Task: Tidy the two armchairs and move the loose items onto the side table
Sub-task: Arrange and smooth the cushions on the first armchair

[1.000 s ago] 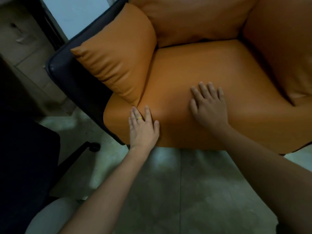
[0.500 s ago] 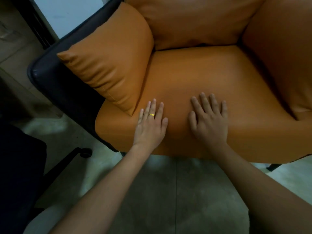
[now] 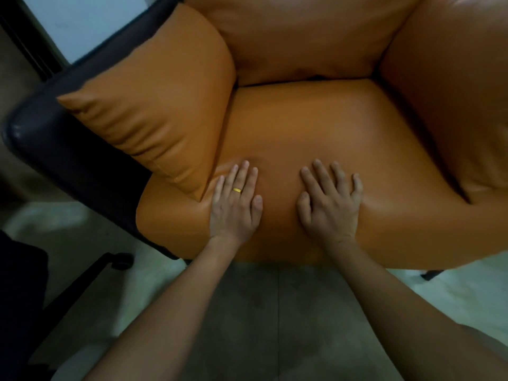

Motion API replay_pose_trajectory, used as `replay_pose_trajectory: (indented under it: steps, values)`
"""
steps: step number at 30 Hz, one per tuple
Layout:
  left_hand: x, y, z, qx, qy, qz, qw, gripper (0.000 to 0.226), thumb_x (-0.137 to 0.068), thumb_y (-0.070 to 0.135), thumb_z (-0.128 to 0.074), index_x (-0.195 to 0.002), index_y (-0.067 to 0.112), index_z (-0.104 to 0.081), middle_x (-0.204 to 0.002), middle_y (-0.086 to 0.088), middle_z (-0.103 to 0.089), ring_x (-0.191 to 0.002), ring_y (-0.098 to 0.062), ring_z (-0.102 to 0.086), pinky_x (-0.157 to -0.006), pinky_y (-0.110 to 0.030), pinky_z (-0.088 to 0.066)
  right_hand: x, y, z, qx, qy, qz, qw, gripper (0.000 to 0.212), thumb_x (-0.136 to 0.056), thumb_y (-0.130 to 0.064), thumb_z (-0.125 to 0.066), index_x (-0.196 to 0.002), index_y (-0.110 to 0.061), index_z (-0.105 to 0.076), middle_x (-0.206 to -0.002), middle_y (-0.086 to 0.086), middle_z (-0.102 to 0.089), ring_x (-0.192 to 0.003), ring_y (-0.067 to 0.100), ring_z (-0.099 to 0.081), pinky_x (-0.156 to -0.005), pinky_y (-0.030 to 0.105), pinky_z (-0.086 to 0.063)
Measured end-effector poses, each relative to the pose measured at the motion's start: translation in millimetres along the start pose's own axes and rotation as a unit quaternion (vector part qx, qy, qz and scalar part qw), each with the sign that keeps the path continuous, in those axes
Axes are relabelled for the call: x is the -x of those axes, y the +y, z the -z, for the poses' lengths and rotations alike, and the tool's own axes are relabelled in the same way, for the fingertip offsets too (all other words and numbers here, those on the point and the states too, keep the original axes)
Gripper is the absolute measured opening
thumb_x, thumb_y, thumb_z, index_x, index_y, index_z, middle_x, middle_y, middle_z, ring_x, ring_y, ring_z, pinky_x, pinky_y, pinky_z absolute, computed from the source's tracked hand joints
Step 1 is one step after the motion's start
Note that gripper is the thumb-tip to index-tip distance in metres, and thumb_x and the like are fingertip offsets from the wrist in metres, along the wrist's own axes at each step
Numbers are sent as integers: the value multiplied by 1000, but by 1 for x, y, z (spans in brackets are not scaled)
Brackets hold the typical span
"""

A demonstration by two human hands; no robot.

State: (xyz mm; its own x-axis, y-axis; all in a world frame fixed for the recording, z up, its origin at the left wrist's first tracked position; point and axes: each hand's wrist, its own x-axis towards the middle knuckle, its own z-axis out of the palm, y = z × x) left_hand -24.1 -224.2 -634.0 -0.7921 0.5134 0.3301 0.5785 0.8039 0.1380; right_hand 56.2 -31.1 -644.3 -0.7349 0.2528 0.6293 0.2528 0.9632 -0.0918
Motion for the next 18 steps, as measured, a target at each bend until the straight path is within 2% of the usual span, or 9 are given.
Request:
replay_pose_trajectory:
  steps: [2,4,8,10,14,18]
  values:
    - [3,2,4,-6,-6,6,1000,57,-104,40,-21,-155,16,-32,-163,-5,-29,-152,-22,-20,-123,-45,-13,2,-2,9,-7,-22,-25,999,49,-95,-42,-43,-140,-28,-57,-151,1,-50,-143,30,-38,-116,64,-16]
    - [5,4,8,-10,-13,7,1000,57,-105,39,-22,-156,16,-30,-164,-4,-26,-153,-22,-18,-124,-44,-13,6,-9,15,-23,-32,-102,994,50,-95,-45,-44,-140,-29,-56,-152,-1,-49,-146,29,-33,-118,65,-5]
    - [5,8,14,14,-25,19,999,58,-105,41,-21,-157,18,-27,-166,-3,-21,-154,-20,-13,-124,-45,-8,15,-17,21,-81,-33,-294,952,64,-92,-55,-45,-149,-26,-46,-163,2,-30,-154,26,-12,-120,62,5]
    - [3,10,16,46,-39,29,998,56,-105,43,-24,-156,20,-29,-166,-1,-20,-154,-19,-11,-124,-45,-5,20,-4,25,-95,-21,-352,931,71,-90,-60,-46,-152,-24,-40,-166,3,-20,-155,24,-3,-118,65,7]
    - [1,22,15,47,-44,12,998,55,-105,46,-30,-156,26,-30,-166,3,-20,-155,-18,-8,-123,-53,1,25,26,29,-94,-7,-367,926,73,-90,-65,-45,-152,-27,-38,-167,0,-16,-155,24,0,-114,73,6]
    - [-5,41,11,49,-42,-11,998,55,-103,47,-30,-154,27,-35,-164,2,-24,-154,-21,-12,-121,-58,-1,16,26,23,-84,21,-391,916,66,-91,-60,-46,-149,-28,-43,-165,-1,-24,-155,25,-4,-112,75,3]
